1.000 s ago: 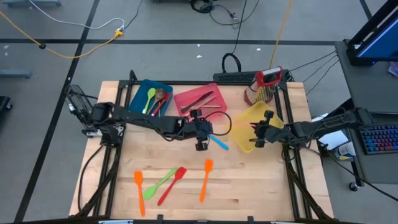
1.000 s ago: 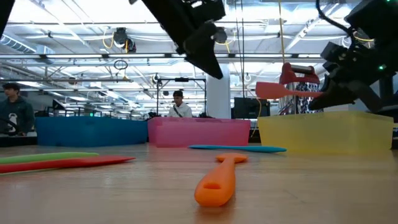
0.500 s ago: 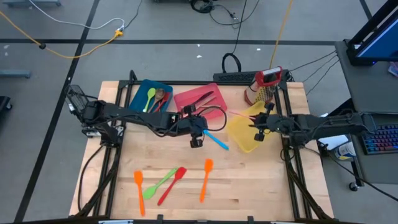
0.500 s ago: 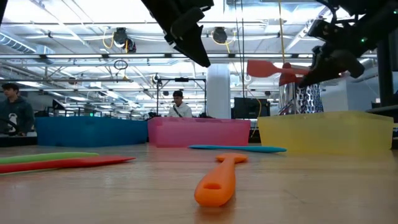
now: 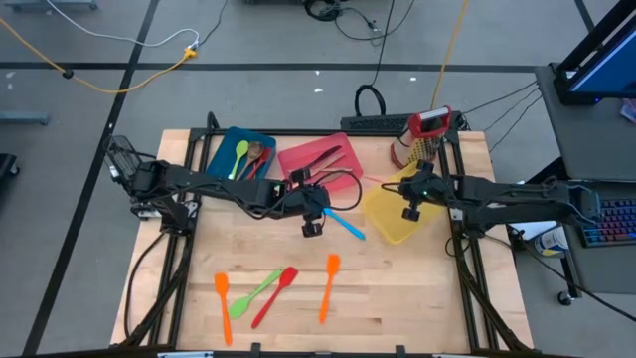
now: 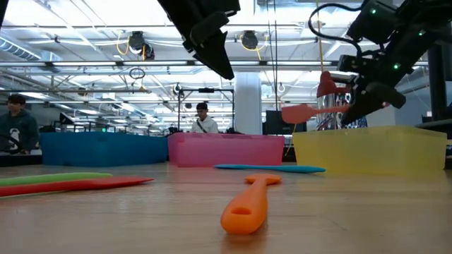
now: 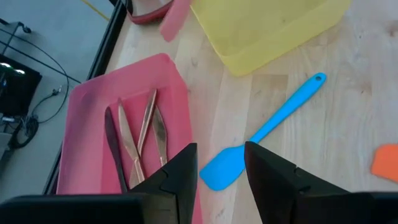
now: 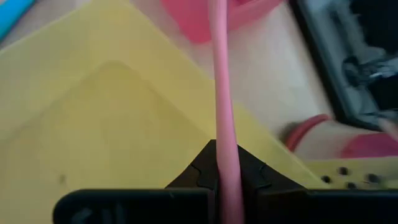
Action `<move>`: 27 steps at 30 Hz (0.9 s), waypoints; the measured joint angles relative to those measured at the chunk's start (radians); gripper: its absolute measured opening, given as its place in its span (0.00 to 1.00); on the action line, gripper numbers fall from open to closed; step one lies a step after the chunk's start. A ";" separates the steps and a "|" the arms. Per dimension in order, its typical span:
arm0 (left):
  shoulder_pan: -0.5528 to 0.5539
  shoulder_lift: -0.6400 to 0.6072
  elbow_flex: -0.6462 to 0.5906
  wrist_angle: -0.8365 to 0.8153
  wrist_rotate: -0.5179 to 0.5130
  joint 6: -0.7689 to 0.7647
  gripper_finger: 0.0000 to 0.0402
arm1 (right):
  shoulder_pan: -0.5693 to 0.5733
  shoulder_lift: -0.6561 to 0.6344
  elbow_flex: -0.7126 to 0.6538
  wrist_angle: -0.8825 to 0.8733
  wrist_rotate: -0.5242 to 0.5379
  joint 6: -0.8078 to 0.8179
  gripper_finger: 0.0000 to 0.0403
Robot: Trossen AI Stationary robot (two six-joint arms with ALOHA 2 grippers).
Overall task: Pick & Place Kitchen Items
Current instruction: Put the pink spatula into the yellow bin
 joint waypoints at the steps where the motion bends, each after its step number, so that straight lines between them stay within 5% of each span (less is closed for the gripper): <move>1: 0.000 0.000 0.000 -0.002 0.000 0.000 0.34 | -0.002 0.008 0.000 0.000 -0.013 -0.003 0.02; 10: 0.001 0.000 0.000 0.001 0.000 0.001 0.34 | 0.001 0.003 0.023 0.018 -0.082 0.165 0.02; 27: 0.001 0.000 0.000 0.001 0.001 0.002 0.34 | 0.108 0.083 0.290 -0.613 -0.160 0.509 0.02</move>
